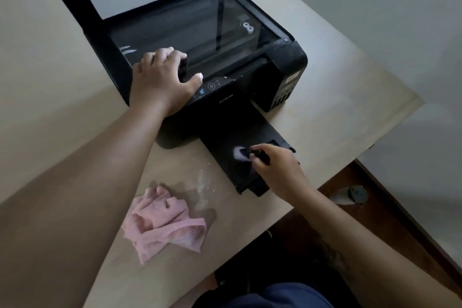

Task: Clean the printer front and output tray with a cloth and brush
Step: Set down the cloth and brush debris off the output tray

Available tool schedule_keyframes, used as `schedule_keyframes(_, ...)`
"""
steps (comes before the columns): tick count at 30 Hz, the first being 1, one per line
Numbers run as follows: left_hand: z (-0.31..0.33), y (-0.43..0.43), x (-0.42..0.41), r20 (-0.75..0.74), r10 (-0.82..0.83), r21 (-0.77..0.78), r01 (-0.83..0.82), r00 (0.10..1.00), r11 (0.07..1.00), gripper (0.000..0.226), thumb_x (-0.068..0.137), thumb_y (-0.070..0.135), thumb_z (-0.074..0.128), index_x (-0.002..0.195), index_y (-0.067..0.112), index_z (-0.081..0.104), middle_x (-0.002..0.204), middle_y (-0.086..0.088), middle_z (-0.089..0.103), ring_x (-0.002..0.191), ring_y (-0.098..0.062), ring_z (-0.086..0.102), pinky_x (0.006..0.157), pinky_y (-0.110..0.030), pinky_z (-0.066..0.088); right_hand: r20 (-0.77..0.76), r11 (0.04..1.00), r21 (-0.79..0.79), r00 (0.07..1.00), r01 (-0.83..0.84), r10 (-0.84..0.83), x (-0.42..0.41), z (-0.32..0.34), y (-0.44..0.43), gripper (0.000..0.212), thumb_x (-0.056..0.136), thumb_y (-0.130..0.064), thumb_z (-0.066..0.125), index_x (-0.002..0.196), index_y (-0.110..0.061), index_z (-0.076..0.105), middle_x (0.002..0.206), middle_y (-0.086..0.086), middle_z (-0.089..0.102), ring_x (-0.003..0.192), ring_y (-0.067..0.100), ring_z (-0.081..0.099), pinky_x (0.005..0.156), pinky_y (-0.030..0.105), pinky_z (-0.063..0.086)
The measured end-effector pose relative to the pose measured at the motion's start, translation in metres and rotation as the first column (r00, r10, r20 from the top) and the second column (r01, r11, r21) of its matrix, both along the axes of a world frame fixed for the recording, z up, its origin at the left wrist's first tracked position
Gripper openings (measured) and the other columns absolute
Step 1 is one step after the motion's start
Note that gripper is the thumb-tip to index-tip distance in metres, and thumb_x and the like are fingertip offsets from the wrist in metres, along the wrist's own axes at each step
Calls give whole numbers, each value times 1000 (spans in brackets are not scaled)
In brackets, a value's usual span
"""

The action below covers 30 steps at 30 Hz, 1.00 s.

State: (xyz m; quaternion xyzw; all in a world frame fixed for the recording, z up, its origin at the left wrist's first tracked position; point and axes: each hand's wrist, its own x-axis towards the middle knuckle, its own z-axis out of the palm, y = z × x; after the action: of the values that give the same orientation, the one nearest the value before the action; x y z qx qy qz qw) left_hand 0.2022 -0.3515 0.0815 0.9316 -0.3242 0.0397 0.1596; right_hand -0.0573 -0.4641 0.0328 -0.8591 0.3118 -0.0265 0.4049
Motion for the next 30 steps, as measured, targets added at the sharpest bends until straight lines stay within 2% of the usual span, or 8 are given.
schedule_keyframes(2, -1, 1, 1, 9, 0, 1, 0, 1000, 1000, 67, 79, 69, 41, 132, 29, 49, 147, -1, 43, 134, -27, 34, 108, -46, 25, 19, 971, -161, 984, 180, -179, -3, 0, -21, 20, 97, -16, 54, 114, -15, 65, 81, 1, 64, 60, 15, 58, 50, 27, 42)
schedule_keyframes(4, -2, 2, 1, 11, 0, 10, 0, 1000, 1000, 67, 79, 69, 41, 132, 29, 49, 148, -1, 43, 135, -26, 34, 108, -46, 25, -26, 958, -286, 999, 35, -45, -3, 0, -21, 19, 97, -15, 54, 112, -12, 65, 88, 5, 64, 71, 22, 61, 59, 32, 47)
schedule_keyframes(8, -1, 0, -2, 10, -6, 33, 6, 1000, 999, 66, 81, 68, 43, 134, 28, 49, 150, -2, 42, 137, -25, 33, 109, -47, 25, -33, 900, -180, 917, -396, 397, -1, 0, -5, 29, 93, -19, 59, 120, -16, 67, 104, 0, 68, 90, 16, 64, 78, 30, 54)
schedule_keyframes(12, 5, 2, -7, -3, -10, 68, 11, 1000, 998, 67, 83, 66, 41, 138, 28, 47, 154, -2, 37, 141, -24, 29, 113, -46, 23, -27, 933, -300, 980, -197, 199, 10, -4, -41, 35, 92, -13, 61, 126, -19, 63, 103, 2, 64, 83, 21, 62, 64, 30, 47)
schedule_keyframes(16, 10, 4, -13, -24, -16, 37, 16, 1000, 999, 65, 83, 62, 42, 137, 27, 49, 152, -2, 41, 141, -25, 32, 117, -44, 22, -30, 888, -107, 895, -446, 446, 22, -8, -44, 32, 90, -20, 61, 121, -27, 67, 104, -6, 66, 86, 9, 63, 73, 29, 55)
schedule_keyframes(20, 16, 5, -20, -17, 19, 32, -18, 1000, 999, 63, 85, 57, 43, 138, 24, 51, 149, -2, 45, 137, -22, 38, 115, -43, 27, -2, 922, -249, 952, -298, 307, 47, -9, -70, 35, 89, -18, 62, 124, -22, 65, 107, 1, 66, 88, 18, 63, 64, 20, 39)
schedule_keyframes(24, 17, 20, -37, 9, 55, 62, -56, 998, 996, 61, 89, 54, 38, 139, 21, 51, 147, -2, 48, 136, -21, 42, 116, -43, 26, -55, 793, -160, 807, -588, 588, 57, -12, -77, 36, 89, -22, 61, 124, -33, 63, 98, -10, 58, 90, 14, 63, 69, 18, 43)
schedule_keyframes(30, -8, 80, -90, 147, 139, 175, -164, 979, 971, 65, 96, 51, 39, 150, 14, 37, 159, -7, 30, 145, -27, 29, 118, -46, 22, 45, 760, -95, 760, -643, 649, 86, -10, -66, 38, 93, -24, 61, 130, -28, 60, 106, -11, 59, 93, 8, 60, 79, 17, 47)
